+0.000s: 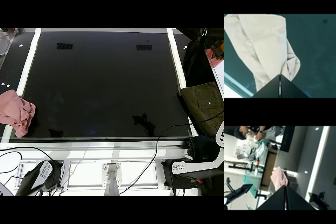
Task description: Fold the clothes and pants, and hang the long-sleeved shirts on hangers.
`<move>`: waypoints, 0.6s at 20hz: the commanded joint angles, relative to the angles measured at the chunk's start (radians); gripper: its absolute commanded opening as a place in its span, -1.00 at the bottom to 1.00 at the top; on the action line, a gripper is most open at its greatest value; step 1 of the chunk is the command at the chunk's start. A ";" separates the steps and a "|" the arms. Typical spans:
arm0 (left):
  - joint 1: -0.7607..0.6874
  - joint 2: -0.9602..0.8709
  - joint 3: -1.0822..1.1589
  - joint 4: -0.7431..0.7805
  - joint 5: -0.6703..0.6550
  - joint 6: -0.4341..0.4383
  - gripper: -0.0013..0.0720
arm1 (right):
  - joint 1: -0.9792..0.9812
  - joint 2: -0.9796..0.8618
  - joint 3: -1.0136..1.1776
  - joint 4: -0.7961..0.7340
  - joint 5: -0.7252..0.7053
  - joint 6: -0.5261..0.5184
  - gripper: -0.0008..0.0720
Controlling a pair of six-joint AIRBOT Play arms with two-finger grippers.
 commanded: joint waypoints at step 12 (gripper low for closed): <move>0.002 0.000 0.000 0.016 0.002 0.000 -0.94 | 0.001 0.000 0.000 0.000 0.000 0.000 -0.92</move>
